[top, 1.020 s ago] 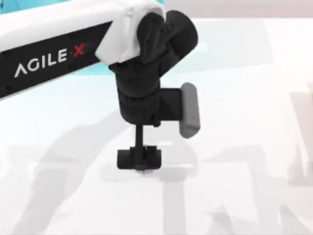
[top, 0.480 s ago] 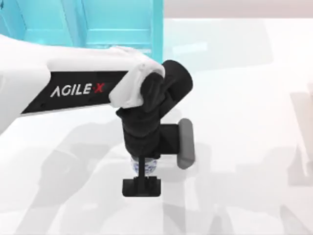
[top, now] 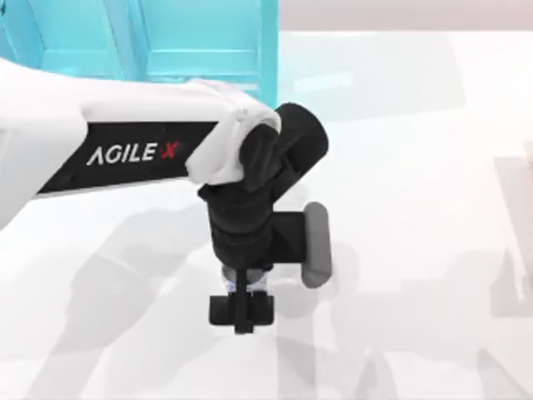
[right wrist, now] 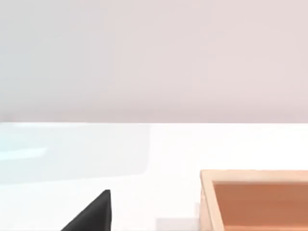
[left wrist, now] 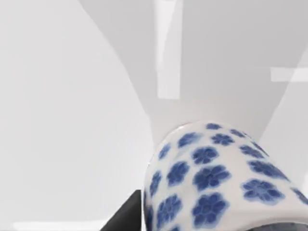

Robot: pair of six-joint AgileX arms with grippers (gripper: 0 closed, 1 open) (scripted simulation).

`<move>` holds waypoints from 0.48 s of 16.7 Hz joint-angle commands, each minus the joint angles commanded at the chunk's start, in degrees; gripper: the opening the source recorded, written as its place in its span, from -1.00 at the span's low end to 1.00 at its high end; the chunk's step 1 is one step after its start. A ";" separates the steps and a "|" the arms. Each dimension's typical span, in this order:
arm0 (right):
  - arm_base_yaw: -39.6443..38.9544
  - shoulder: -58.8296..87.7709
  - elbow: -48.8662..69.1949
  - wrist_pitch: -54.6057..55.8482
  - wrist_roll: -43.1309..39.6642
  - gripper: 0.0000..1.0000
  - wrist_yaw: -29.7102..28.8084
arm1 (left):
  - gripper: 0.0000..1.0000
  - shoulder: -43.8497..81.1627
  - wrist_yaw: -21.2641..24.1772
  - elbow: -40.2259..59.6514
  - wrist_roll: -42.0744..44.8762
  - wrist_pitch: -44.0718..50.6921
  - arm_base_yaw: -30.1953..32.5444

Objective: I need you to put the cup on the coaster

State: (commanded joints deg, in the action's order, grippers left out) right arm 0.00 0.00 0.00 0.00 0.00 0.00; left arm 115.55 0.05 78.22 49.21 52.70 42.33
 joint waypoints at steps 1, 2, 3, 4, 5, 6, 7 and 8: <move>0.00 0.00 0.00 0.00 0.00 1.00 0.00 | 0.10 0.00 0.00 0.00 0.00 0.00 0.00; 0.00 0.00 0.00 0.00 0.00 1.00 0.00 | -0.06 0.00 0.00 0.00 0.00 0.00 0.00; 0.00 0.00 0.00 0.00 0.00 1.00 0.00 | -0.21 0.00 0.00 0.00 0.00 0.00 0.00; 0.00 0.00 0.00 0.00 0.00 1.00 0.00 | -0.36 0.00 0.00 0.00 0.00 0.00 0.00; 0.00 0.00 0.00 0.00 0.00 1.00 0.00 | -0.51 0.00 0.00 0.00 0.00 0.00 0.00; 0.00 0.00 0.00 0.00 0.00 1.00 0.00 | -0.66 0.00 0.00 0.00 0.00 0.00 0.00; 0.00 0.00 0.00 0.00 0.00 1.00 0.00 | -0.81 0.00 0.00 0.00 0.00 0.00 0.00; 0.00 0.00 0.00 0.00 0.00 1.00 0.00 | -0.96 0.00 0.00 0.00 0.00 0.00 0.00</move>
State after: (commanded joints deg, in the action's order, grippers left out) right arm 0.00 0.00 0.00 0.00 0.00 0.00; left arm 115.55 0.05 78.22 49.21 52.70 42.33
